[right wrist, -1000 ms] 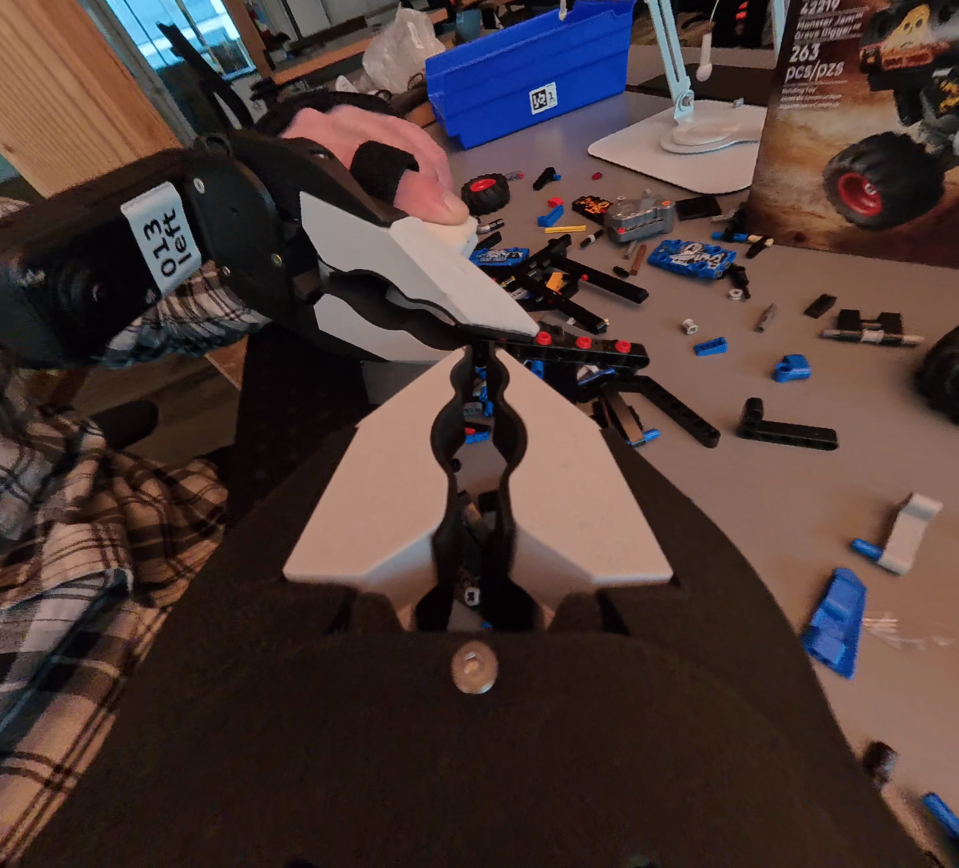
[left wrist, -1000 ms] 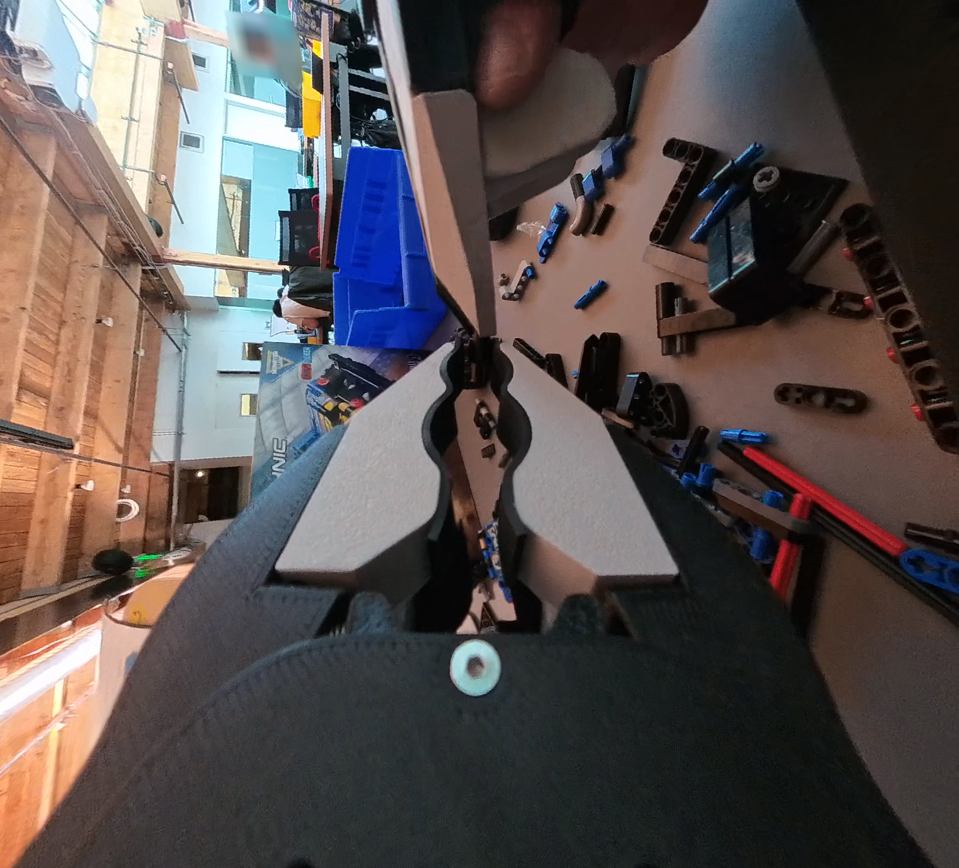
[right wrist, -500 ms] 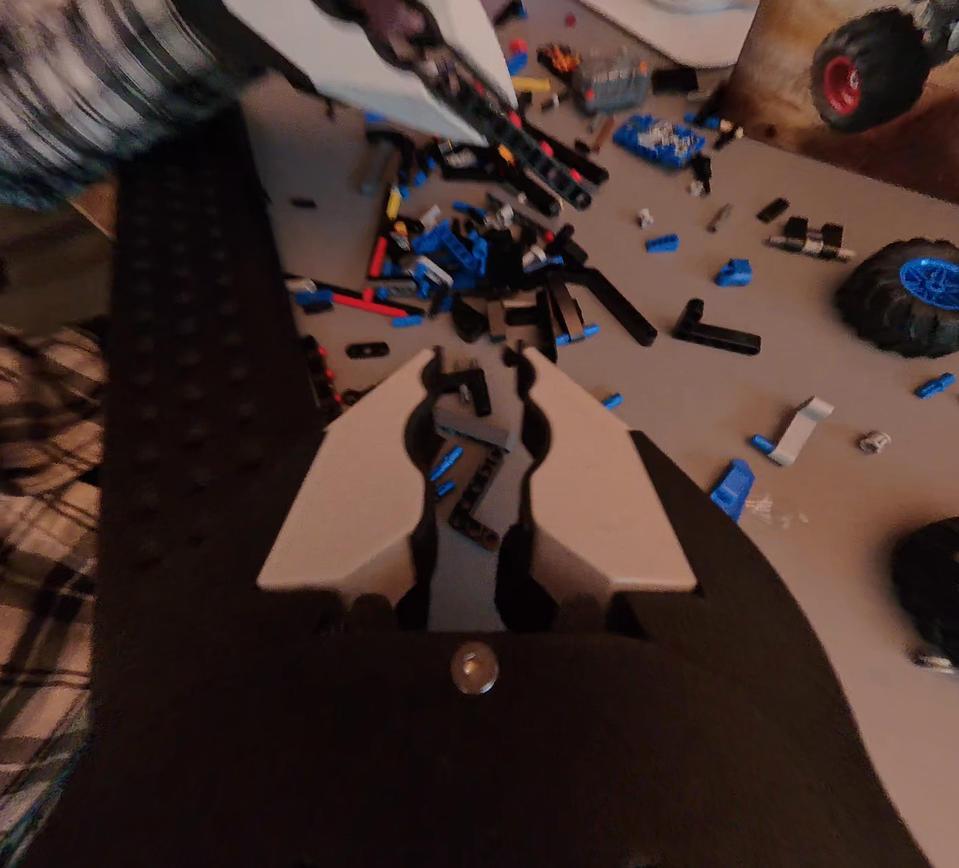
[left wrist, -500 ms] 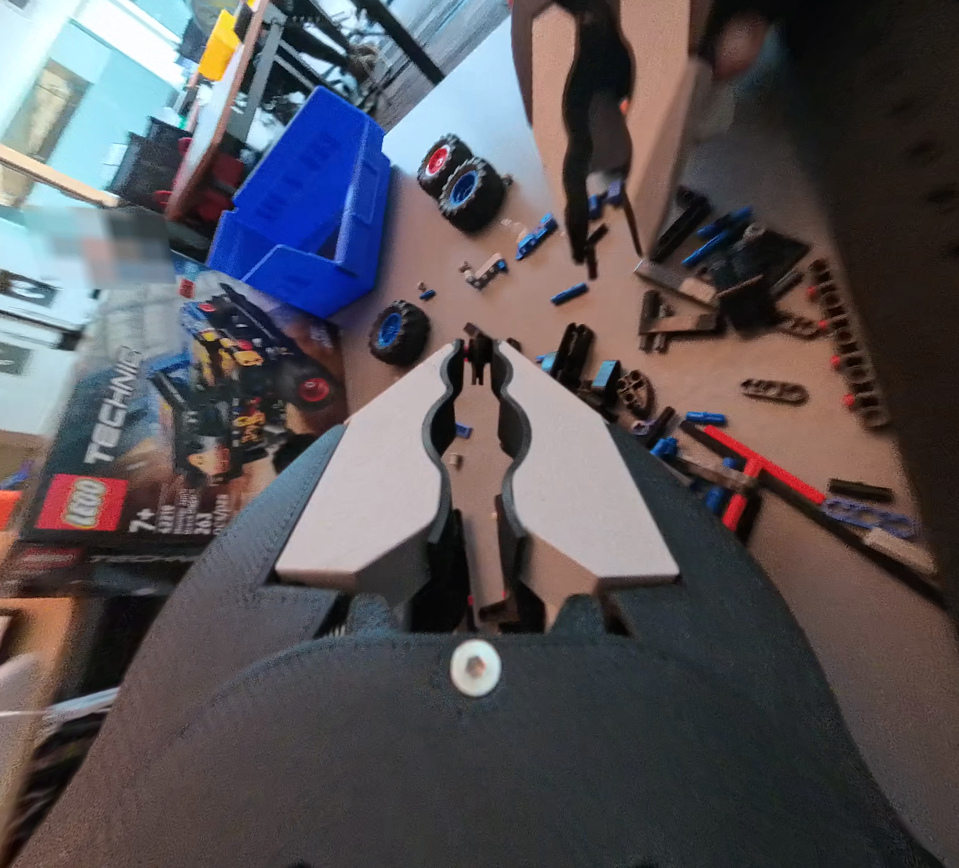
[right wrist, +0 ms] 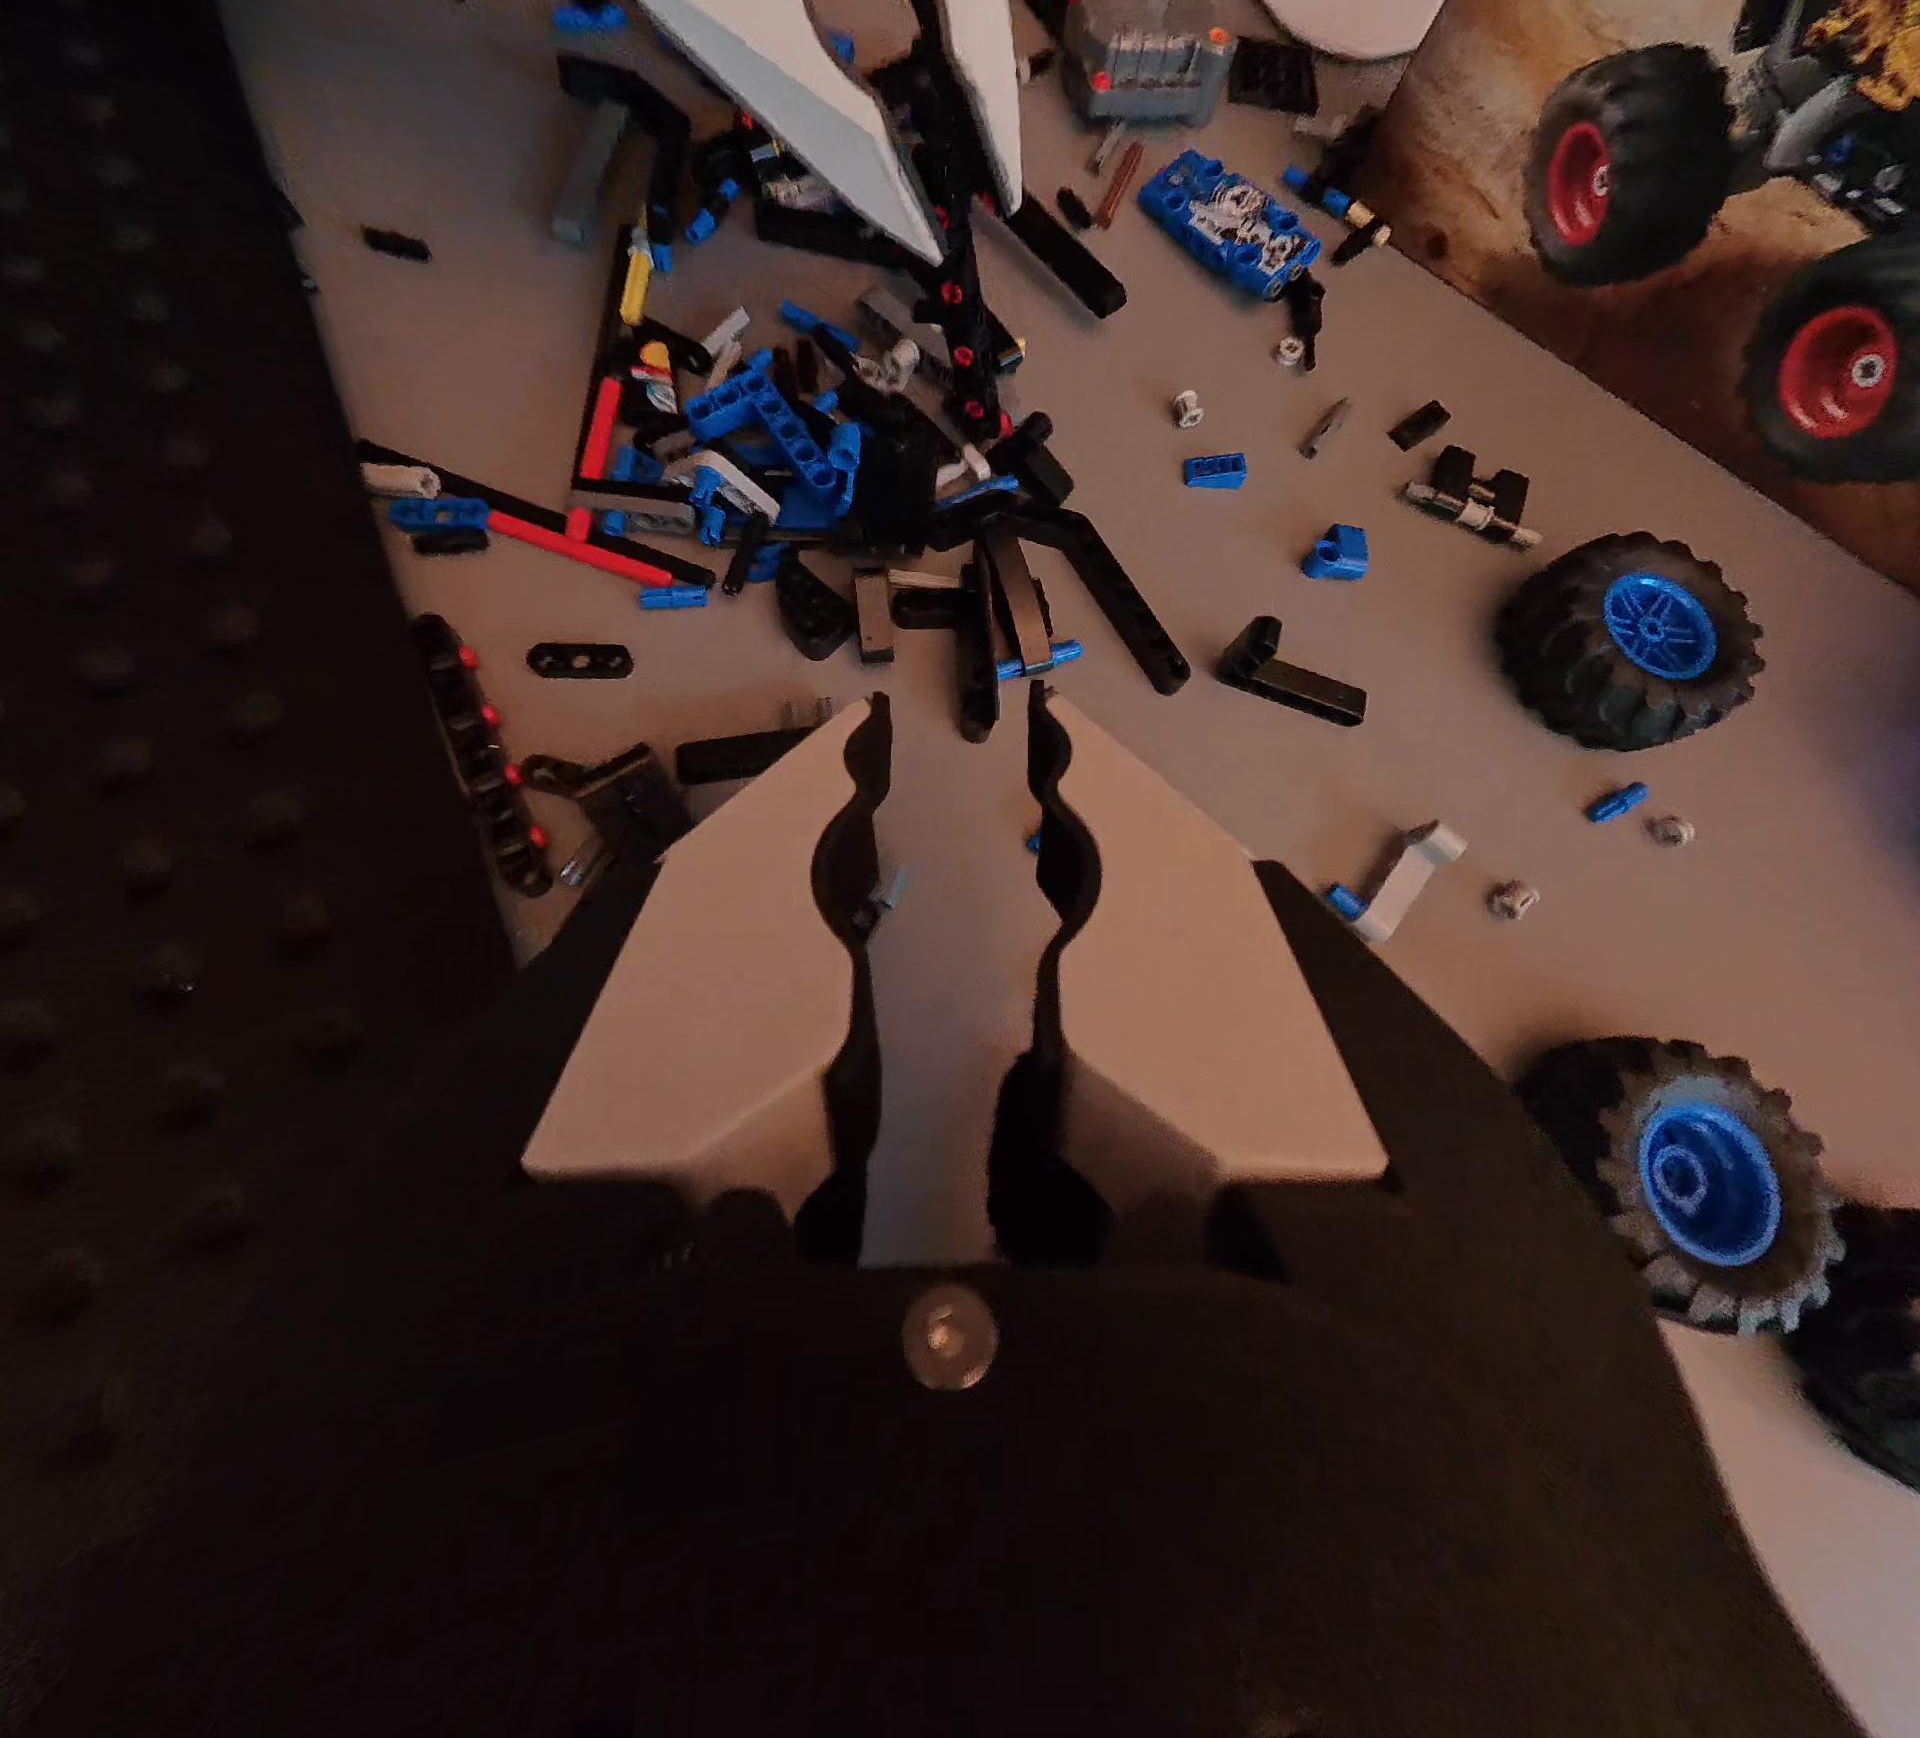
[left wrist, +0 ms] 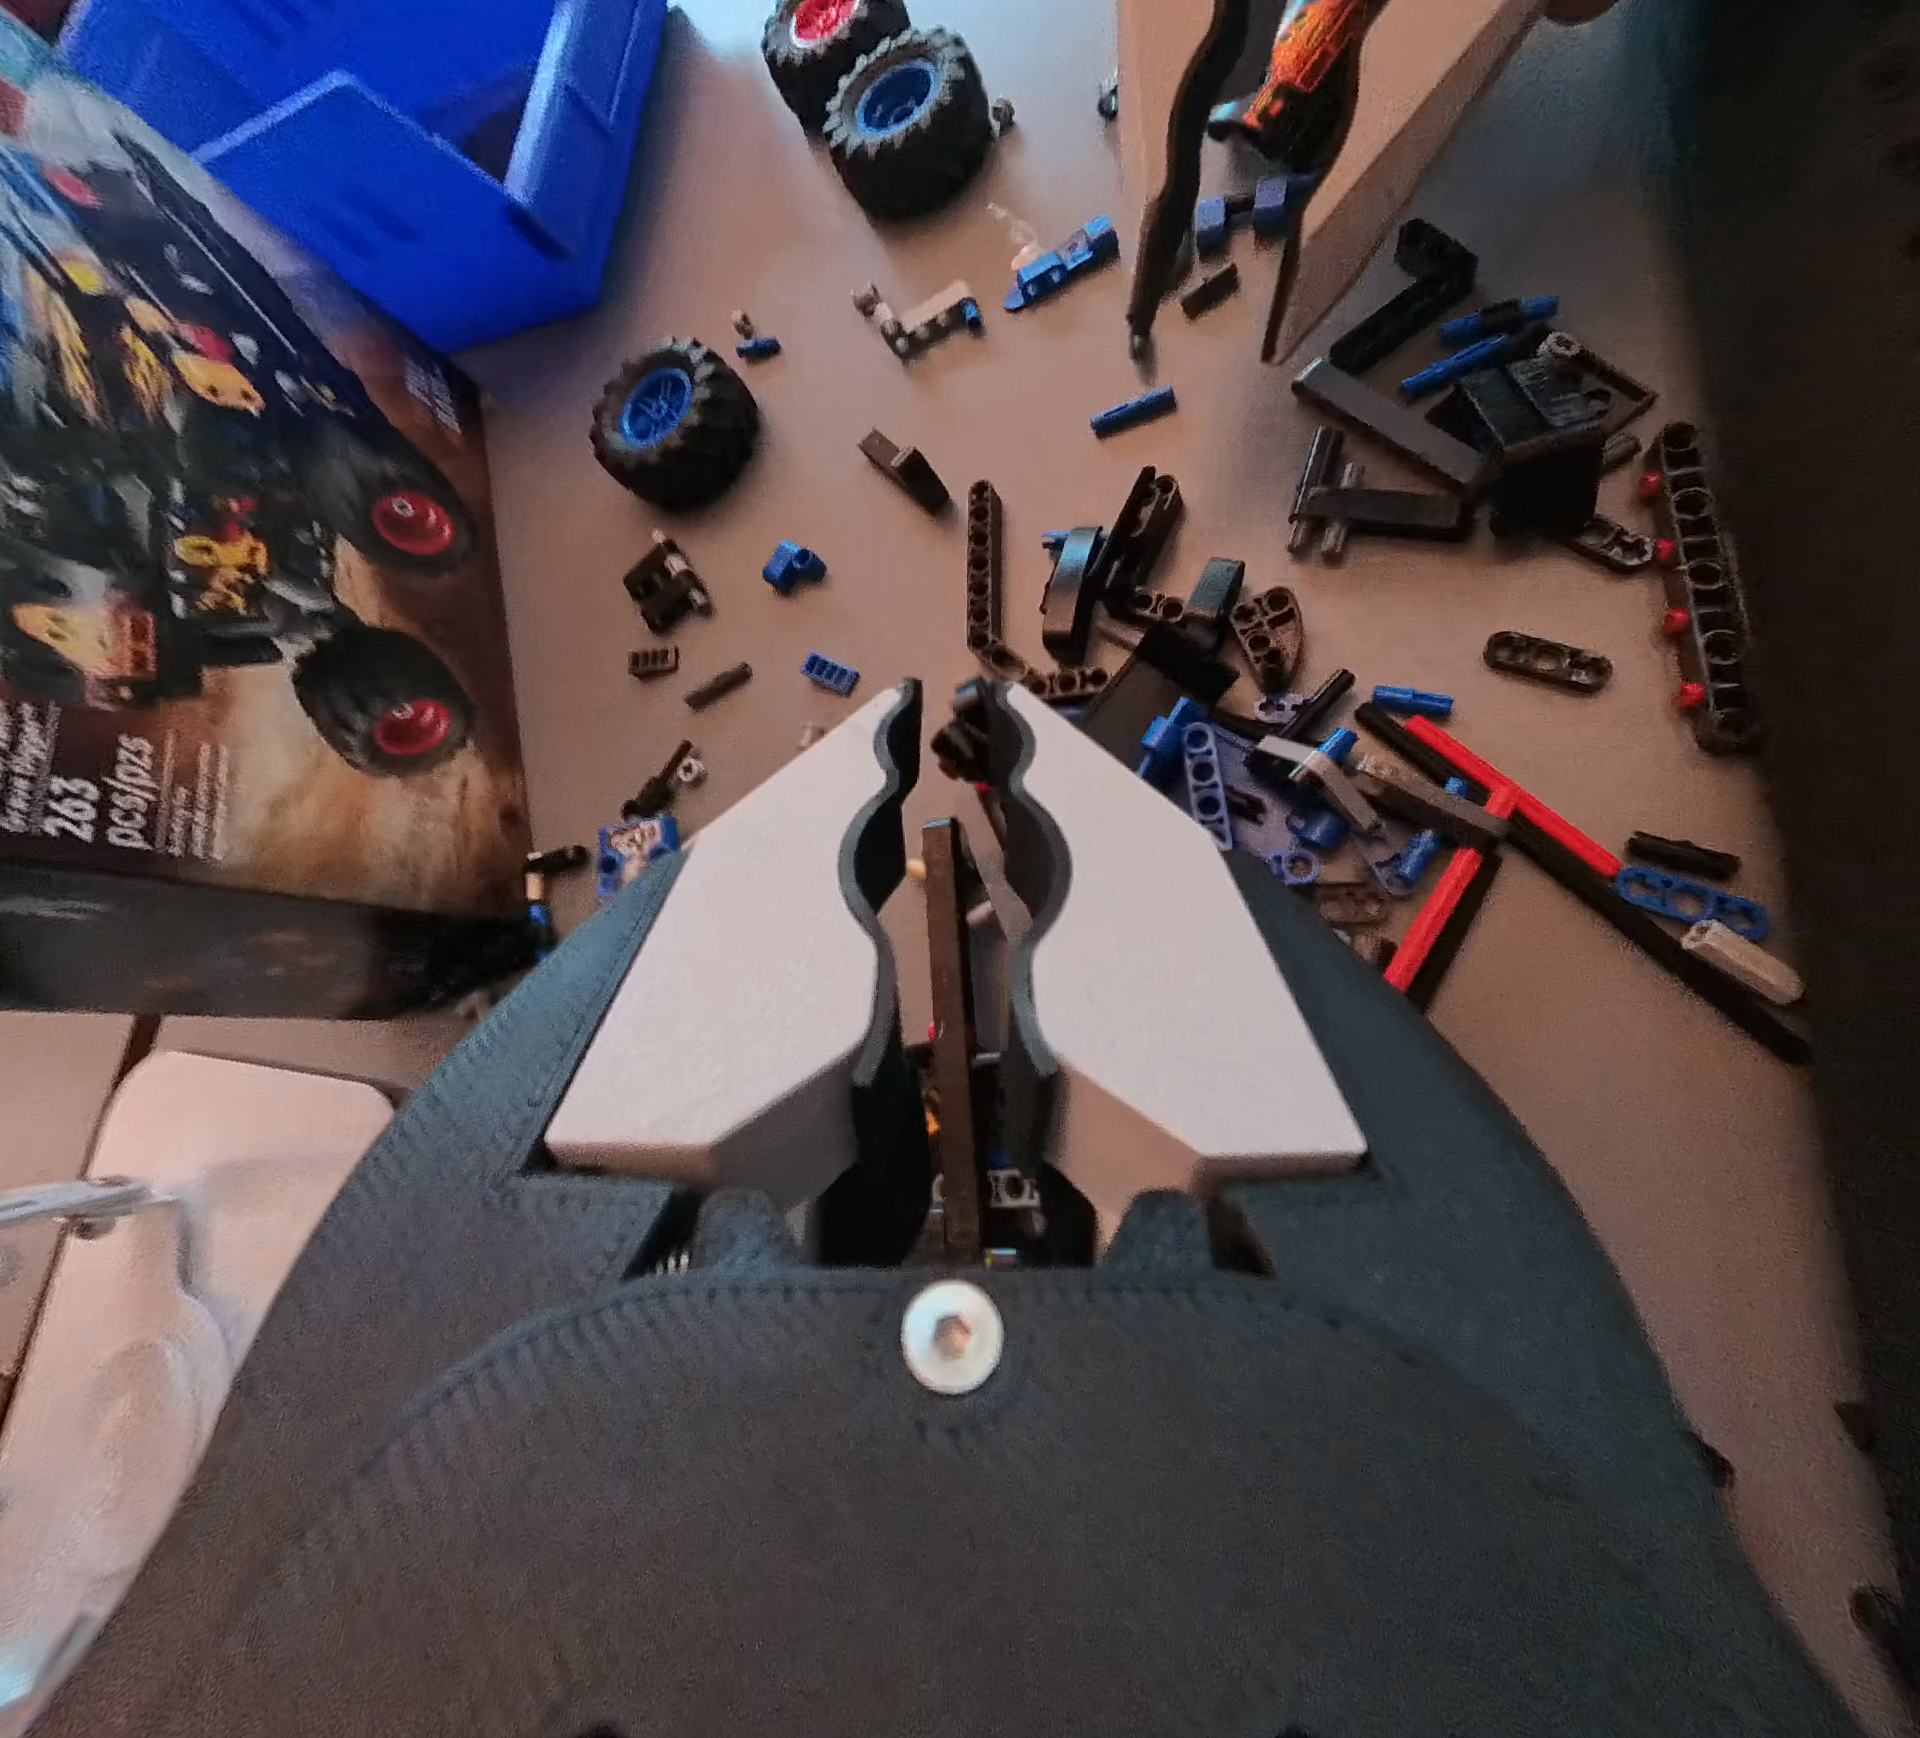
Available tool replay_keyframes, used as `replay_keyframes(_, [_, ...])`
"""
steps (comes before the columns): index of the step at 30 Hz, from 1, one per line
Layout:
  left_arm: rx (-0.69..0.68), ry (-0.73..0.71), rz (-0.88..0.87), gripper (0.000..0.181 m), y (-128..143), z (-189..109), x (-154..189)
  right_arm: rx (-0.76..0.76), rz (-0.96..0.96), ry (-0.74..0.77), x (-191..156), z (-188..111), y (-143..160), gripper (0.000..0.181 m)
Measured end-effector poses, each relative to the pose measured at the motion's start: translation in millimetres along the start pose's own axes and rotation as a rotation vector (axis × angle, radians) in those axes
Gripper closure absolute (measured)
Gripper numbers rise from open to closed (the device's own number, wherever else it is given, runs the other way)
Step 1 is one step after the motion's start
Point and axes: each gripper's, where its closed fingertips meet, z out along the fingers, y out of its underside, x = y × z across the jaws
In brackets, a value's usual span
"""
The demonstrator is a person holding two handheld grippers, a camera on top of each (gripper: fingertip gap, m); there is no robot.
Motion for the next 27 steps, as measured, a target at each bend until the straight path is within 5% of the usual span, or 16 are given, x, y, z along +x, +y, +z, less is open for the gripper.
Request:
replay_keyframes(5, [-0.016,0.005,-0.094,0.165,12,-1,-9,-0.152,-0.002,-0.045,7,32,12,0.158])
replay_keyframes(7, [-0.028,0.008,-0.112,0.16,16,-2,-10,-0.219,-0.017,-0.043,11,43,22,0.173])
replay_keyframes(10, [-0.03,0.002,-0.108,0.155,16,-3,-10,-0.201,-0.021,-0.064,10,49,19,0.176])
replay_keyframes(19, [0.23,0.143,-0.17,0.141,-42,-2,18,0.219,0.098,-0.158,7,11,-47,0.176])
replay_keyframes(27, [0.37,0.157,-0.2,0.16,-70,-7,20,0.336,0.133,-0.272,-8,-2,-63,0.176])
